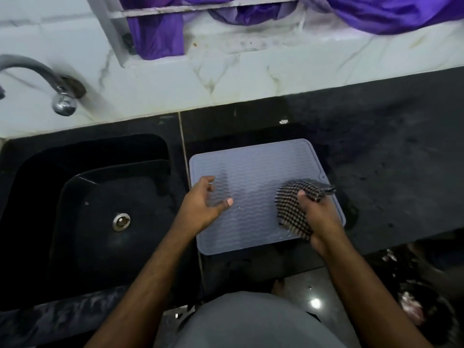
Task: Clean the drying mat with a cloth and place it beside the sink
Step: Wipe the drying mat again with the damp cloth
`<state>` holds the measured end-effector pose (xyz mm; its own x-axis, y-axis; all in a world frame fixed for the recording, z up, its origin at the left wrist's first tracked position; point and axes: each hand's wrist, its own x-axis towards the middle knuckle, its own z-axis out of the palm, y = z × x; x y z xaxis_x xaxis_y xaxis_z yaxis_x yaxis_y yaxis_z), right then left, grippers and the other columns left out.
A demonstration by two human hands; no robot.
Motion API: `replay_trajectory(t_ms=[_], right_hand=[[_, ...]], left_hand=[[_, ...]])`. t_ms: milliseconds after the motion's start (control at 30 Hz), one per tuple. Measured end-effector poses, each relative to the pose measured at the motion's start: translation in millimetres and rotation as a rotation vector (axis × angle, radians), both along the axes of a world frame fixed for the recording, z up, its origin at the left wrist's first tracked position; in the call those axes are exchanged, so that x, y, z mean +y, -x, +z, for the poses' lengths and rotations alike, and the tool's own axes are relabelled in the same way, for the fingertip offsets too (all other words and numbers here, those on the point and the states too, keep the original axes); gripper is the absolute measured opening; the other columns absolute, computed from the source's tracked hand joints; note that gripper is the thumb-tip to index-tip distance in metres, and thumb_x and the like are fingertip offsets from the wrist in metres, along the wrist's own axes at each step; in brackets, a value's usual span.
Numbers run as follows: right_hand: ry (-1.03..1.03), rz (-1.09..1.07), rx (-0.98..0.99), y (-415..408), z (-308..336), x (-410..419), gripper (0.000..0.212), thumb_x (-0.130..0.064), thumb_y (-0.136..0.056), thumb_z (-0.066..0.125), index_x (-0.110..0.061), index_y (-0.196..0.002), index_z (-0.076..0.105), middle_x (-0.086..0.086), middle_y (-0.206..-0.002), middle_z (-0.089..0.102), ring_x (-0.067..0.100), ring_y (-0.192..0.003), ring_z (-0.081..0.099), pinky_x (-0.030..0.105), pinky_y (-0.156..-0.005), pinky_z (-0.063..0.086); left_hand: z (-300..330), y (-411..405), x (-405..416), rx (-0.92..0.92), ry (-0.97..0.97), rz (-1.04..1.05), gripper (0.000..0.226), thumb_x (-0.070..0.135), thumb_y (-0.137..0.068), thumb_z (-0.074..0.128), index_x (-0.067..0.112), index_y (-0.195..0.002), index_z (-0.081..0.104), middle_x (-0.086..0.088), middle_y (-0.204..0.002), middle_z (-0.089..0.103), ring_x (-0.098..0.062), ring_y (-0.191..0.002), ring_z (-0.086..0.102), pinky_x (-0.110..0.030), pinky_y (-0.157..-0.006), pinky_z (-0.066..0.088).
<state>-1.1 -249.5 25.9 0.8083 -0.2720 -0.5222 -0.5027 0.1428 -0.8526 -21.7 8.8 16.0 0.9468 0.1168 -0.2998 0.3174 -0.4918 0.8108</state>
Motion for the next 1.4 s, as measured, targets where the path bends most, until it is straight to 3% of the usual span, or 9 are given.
replay_trajectory(t_ms=[100, 267, 400, 567, 800, 1000, 1100, 1233, 1400], right_hand=[[0.563, 0.056, -0.088, -18, -10, -47, 0.033, -0.026, -0.099, 0.060, 0.003, -0.114, 0.067, 0.023, -0.112, 0.070, 0.039, -0.106, 0.067, 0.051, -0.094, 0.053], [1.126, 0.152, -0.315, -36, -28, -80, 0.024, -0.012, -0.097, 0.057, 0.010, -0.106, 0.061, 0.032, -0.104, 0.067, 0.047, -0.094, 0.065, 0.045, -0.079, 0.051], [1.223, 0.550, -0.214, -38, -63, -77, 0.062, -0.003, -0.089, 0.052, 0.003, -0.149, 0.037, 0.026, -0.146, 0.048, 0.040, -0.129, 0.051, 0.050, -0.106, 0.042], [1.345, 0.710, -0.116, -13, -105, -45, 0.071, -0.020, -0.093, 0.053, -0.018, -0.158, 0.026, 0.019, -0.165, 0.017, 0.037, -0.152, 0.017, 0.056, -0.121, 0.014], [1.305, 0.500, -0.068, 6, -112, 24, 0.069, -0.038, -0.097, 0.048, -0.019, -0.159, 0.024, 0.011, -0.167, 0.013, 0.034, -0.154, 0.012, 0.055, -0.120, 0.016], [1.220, 0.642, -0.088, 43, -104, 102, 0.071, -0.045, -0.095, 0.025, -0.024, -0.161, 0.010, 0.006, -0.169, -0.001, 0.027, -0.155, 0.001, 0.051, -0.122, 0.008], [1.066, 0.764, -0.116, 52, -98, 126, 0.065, -0.041, -0.101, 0.034, -0.031, -0.160, 0.010, 0.000, -0.169, -0.007, 0.021, -0.155, -0.006, 0.047, -0.124, 0.001], [0.476, 0.670, -0.120, 50, -72, 129, 0.048, -0.033, -0.105, 0.044, -0.026, -0.153, 0.039, 0.005, -0.162, 0.034, 0.024, -0.149, 0.029, 0.045, -0.123, 0.021], [-0.010, 0.079, -0.143, 39, -27, 76, 0.023, -0.028, -0.104, 0.052, -0.017, -0.112, 0.070, 0.000, -0.107, 0.075, 0.025, -0.110, 0.069, 0.042, -0.097, 0.056]], left_hand=[[-24, -4, -2, -0.031, -0.253, -0.190, 0.103, 0.049, -0.079, 0.083, 0.023, -0.159, 0.023, -0.004, -0.157, 0.036, -0.022, -0.143, 0.038, -0.042, -0.117, 0.036], [-59, -5, 4, 0.012, -0.614, -0.498, 0.135, 0.081, -0.066, 0.071, 0.031, -0.162, -0.008, 0.004, -0.171, -0.004, -0.021, -0.158, 0.000, -0.047, -0.127, 0.002], [-78, -3, 13, 0.047, -0.587, -0.526, 0.133, 0.095, -0.060, 0.058, 0.039, -0.161, -0.007, 0.014, -0.167, -0.018, -0.009, -0.154, -0.018, -0.047, -0.126, -0.007], [-84, -1, 19, -0.008, -0.581, -0.516, 0.129, 0.103, -0.057, 0.048, 0.047, -0.159, -0.009, 0.022, -0.166, -0.019, -0.005, -0.153, -0.019, -0.042, -0.124, -0.010], [-91, -3, 19, 0.009, -0.525, -0.502, 0.134, 0.100, -0.054, 0.054, 0.045, -0.159, -0.008, 0.019, -0.167, -0.019, -0.007, -0.153, -0.022, -0.046, -0.123, -0.014], [-98, -4, 21, -0.004, -0.550, -0.496, 0.133, 0.104, -0.052, 0.044, 0.045, -0.159, -0.009, 0.020, -0.166, -0.021, -0.006, -0.153, -0.020, -0.043, -0.122, -0.015], [-98, -5, 21, -0.022, -0.556, -0.503, 0.118, 0.086, -0.061, 0.042, 0.042, -0.160, -0.004, 0.024, -0.163, -0.023, -0.006, -0.154, -0.017, -0.045, -0.124, -0.010], [-98, -7, 31, 0.002, -0.427, -0.511, 0.133, 0.081, -0.052, 0.057, 0.037, -0.161, -0.005, 0.024, -0.164, -0.016, 0.001, -0.150, -0.018, -0.047, -0.126, -0.007], [-98, -8, 30, 0.024, -0.553, -0.598, 0.149, 0.103, -0.047, 0.054, 0.035, -0.159, -0.017, 0.015, -0.167, -0.023, -0.011, -0.154, -0.019, -0.047, -0.123, -0.010]])
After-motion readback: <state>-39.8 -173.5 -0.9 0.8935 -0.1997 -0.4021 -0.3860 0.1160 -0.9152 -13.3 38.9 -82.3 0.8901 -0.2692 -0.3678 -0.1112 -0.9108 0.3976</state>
